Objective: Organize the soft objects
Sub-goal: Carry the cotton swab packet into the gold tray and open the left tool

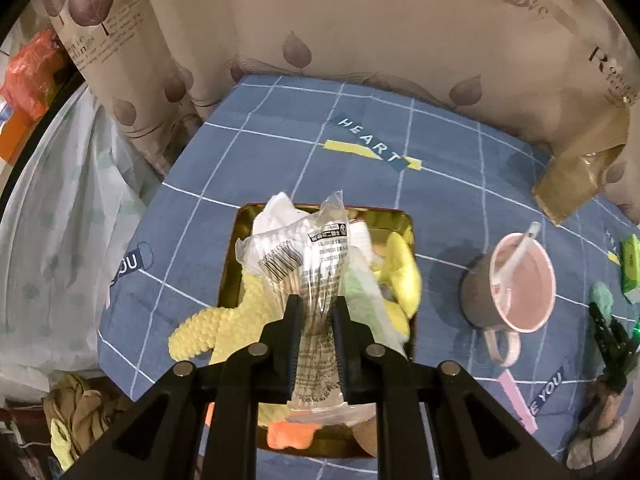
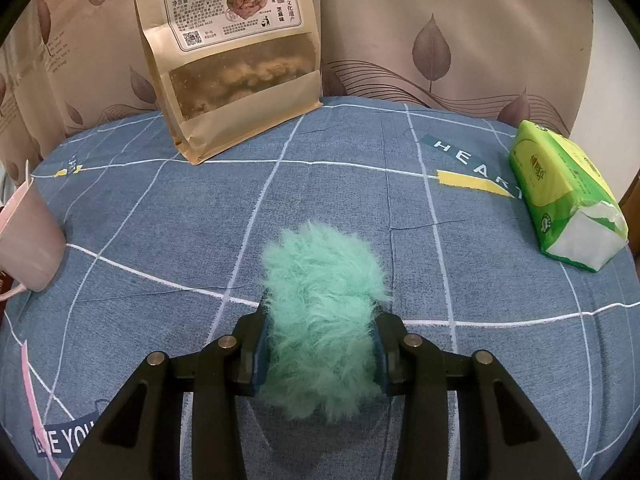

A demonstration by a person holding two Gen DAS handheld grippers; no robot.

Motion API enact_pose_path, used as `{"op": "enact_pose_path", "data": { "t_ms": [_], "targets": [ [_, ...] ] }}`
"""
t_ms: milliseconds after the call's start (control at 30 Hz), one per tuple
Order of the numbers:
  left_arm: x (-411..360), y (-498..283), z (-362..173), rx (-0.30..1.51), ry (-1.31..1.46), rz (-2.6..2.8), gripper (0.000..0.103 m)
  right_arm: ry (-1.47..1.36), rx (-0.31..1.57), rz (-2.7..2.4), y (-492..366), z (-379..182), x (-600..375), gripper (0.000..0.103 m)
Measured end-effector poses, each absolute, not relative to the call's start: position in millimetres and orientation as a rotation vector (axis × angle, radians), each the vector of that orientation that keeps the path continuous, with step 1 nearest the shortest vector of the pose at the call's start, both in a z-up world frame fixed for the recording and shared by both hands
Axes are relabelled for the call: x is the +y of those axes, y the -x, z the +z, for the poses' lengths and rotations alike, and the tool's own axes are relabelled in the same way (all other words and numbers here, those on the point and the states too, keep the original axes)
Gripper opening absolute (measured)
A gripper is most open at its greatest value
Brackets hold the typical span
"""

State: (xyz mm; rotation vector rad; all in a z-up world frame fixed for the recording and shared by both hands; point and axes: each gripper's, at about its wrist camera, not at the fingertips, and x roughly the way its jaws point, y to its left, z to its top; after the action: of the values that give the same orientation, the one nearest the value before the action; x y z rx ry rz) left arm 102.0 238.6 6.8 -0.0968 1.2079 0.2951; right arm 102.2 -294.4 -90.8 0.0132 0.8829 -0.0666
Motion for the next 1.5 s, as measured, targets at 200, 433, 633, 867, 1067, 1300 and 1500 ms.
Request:
{"op": "enact_pose_path", "data": {
  "t_ms": [200, 433, 633, 867, 1067, 1300, 1500],
  "targets": [
    [250, -108, -16, 1.233, 0.113, 0.299, 0.015, -0.014, 0.883, -0.066, -102, -91, -294, 0.038],
    [255, -109, -30, 1.213, 0.119, 0.285, 0.019, -0.013, 0.884, -0.067, -102, -90, -294, 0.038],
    [255, -106, -29, 1.208, 0.108, 0.296, 0.03, -0.011, 0.884, -0.068, -102, -90, -294, 0.038],
    [249, -94, -14, 1.18, 0.069, 0.311, 0.043, -0.004, 0.885, -0.071, -103, -91, -294, 0.038],
    [241, -72, 6, 1.114, 0.039, 0.284, 0.045, 0.004, 0.886, -0.075, -104, -91, -293, 0.039],
    [229, -33, 28, 0.974, -0.091, 0.304, 0.049, 0.013, 0.886, -0.079, -103, -91, -292, 0.039],
    [223, 4, 23, 0.926, -0.16, 0.315, 0.052, 0.011, 0.885, -0.076, -102, -91, -292, 0.04]
  ]
}}
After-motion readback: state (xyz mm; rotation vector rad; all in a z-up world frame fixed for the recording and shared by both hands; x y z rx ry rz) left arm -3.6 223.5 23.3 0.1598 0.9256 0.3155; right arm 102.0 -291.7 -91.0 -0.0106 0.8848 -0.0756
